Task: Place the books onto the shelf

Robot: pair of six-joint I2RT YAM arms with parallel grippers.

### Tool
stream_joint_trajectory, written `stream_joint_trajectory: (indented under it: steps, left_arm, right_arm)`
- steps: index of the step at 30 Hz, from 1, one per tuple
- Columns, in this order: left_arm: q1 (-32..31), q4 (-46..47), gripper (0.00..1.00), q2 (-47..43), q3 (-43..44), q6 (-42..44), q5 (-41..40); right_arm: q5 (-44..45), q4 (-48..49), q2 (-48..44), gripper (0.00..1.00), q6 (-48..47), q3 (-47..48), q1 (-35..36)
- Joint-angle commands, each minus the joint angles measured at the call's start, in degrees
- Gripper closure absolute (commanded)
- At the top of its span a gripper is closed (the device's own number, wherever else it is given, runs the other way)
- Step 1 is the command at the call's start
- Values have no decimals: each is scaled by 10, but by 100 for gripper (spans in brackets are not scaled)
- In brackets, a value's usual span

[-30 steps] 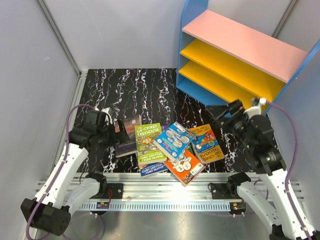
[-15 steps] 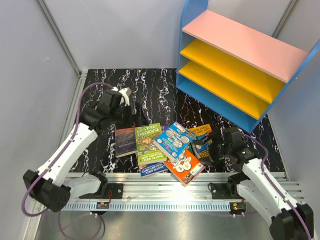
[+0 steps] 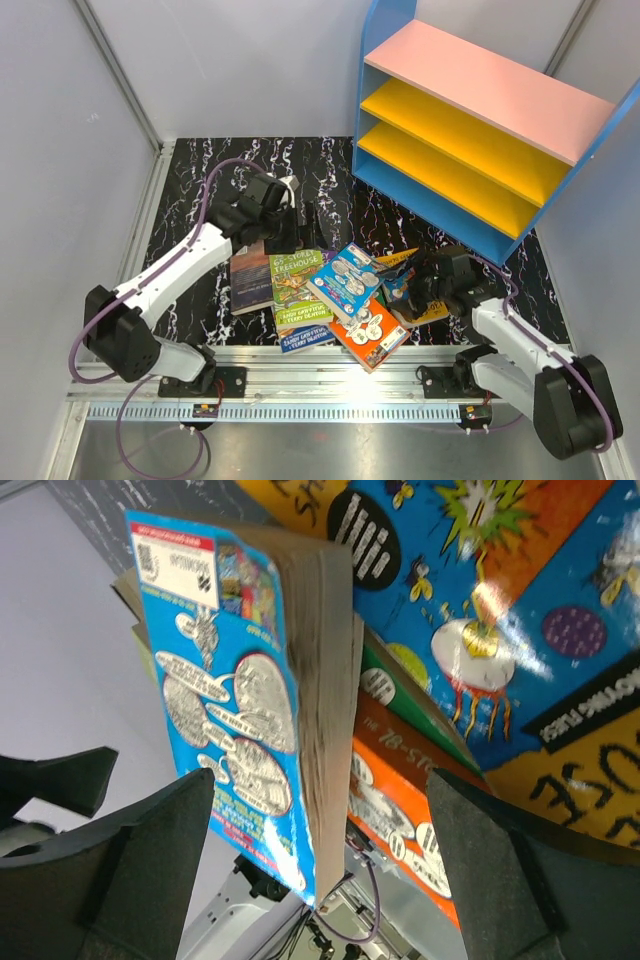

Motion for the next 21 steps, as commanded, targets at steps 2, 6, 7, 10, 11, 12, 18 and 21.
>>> stream_joint_trajectory:
  steps: [2, 6, 7, 10, 11, 12, 18, 21]
  left_arm:
    - [-8, 60, 1, 15, 34, -14, 13]
    - [-14, 74, 1, 41, 52, -11, 32]
    - [-16, 77, 1, 54, 55, -11, 34]
    - [-24, 88, 1, 74, 62, -8, 43]
    - [-30, 94, 1, 85, 62, -8, 45]
    - [-31, 96, 1, 91, 62, -8, 47]
    - [-52, 110, 1, 153, 76, -10, 68]
    - [-72, 112, 1, 186, 85, -10, 78]
  right_arm:
    - [-14, 88, 47, 7, -11, -2, 3]
    - [-3, 126, 102, 8, -19, -2, 11]
    - [-2, 151, 112, 9, -17, -4, 14]
    - [-8, 207, 165, 13, -11, -11, 19]
    - [-12, 219, 180, 16, -9, -8, 21]
    - [-19, 242, 209, 18, -7, -4, 23]
    - [-17, 269, 274, 27, 1, 39, 58]
    - [-16, 263, 282, 39, -1, 59, 67]
